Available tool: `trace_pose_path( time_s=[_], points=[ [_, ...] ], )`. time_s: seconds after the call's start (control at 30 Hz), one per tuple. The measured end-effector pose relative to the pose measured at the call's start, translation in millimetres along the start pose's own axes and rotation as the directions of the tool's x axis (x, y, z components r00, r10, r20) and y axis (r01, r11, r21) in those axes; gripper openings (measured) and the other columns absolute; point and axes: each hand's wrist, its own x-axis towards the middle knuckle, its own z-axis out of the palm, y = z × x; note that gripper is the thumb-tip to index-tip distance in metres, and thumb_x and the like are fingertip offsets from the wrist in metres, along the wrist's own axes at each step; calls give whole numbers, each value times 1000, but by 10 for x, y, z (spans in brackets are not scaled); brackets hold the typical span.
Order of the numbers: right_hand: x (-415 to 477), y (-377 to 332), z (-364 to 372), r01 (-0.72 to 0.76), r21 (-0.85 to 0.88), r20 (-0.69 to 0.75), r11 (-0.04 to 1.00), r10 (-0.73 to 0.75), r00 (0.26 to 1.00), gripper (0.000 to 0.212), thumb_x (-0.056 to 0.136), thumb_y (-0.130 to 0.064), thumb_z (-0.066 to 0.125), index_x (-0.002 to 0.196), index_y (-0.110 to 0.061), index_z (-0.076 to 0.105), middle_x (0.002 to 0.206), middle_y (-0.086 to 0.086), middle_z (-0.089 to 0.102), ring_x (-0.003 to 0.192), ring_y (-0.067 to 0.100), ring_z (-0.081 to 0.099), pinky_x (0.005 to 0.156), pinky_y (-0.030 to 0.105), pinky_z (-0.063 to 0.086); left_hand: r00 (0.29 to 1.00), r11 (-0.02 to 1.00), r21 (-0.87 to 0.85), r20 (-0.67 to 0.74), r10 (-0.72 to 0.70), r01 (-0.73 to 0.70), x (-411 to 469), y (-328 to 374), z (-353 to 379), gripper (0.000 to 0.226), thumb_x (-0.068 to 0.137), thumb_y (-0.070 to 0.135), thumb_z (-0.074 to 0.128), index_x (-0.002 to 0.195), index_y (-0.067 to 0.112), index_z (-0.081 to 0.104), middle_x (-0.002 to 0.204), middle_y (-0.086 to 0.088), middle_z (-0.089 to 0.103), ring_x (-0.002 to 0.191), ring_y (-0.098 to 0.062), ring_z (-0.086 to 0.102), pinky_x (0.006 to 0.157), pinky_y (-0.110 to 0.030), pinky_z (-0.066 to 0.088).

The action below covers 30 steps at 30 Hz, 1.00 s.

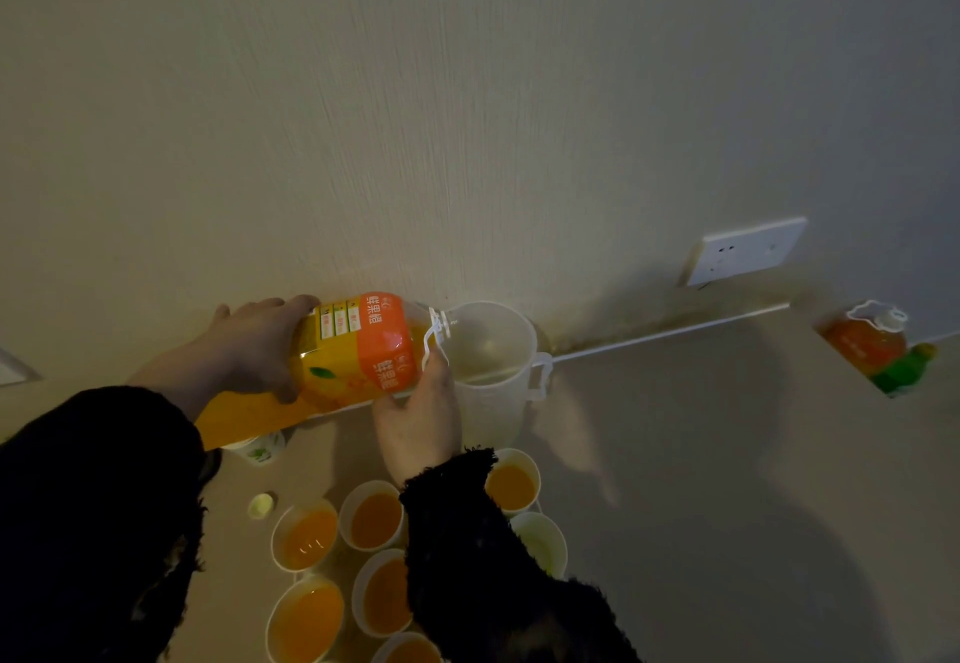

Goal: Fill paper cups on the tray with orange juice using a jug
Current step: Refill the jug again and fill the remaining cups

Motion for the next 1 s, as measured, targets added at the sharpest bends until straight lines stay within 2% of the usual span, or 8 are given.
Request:
trace_pose_path(
  time_s=[0.27, 0.4, 0.73, 1.0],
  points=[
    [18, -7, 4, -13, 8, -22, 1000, 13, 1000, 58, 83, -19, 62, 135, -20, 38, 123, -1, 55, 115, 17, 55, 97, 36, 49, 1000, 1000, 18, 26, 5, -6, -12, 44, -92, 112, 61, 33, 83, 147, 24, 13, 139, -6, 40, 129, -30, 39, 110, -52, 26],
    [16, -10, -20, -31, 29, -12, 999, 31, 999, 60, 84, -19, 63, 137, -23, 35, 125, -3, 54, 116, 14, 53, 96, 29, 47, 999, 1000, 30, 36, 7, -8, -1, 57, -114, 112, 61, 33, 83, 147, 24, 13, 139, -6, 40, 128, -30, 39, 109, -52, 27],
    [29, -34, -33, -45, 18, -22, 999, 45, 999, 56, 82, -21, 63, 132, -21, 39, 121, -1, 56, 112, 19, 57, 95, 40, 50, 998, 999, 30, 64, 9, -11, 16, 78, -159, 112, 62, 32, 83, 148, 24, 11, 141, -6, 37, 131, -30, 37, 110, -54, 25],
    [31, -28, -32, -65, 9, -15, 998, 65, 998, 55, 83, -22, 63, 132, -23, 38, 122, -2, 56, 114, 19, 57, 95, 42, 50, 997, 1000, 21, 79, 4, -6, 7, 113, -167, 110, 64, 31, 83, 148, 23, 11, 141, -6, 38, 131, -30, 37, 111, -55, 23]
  ],
)
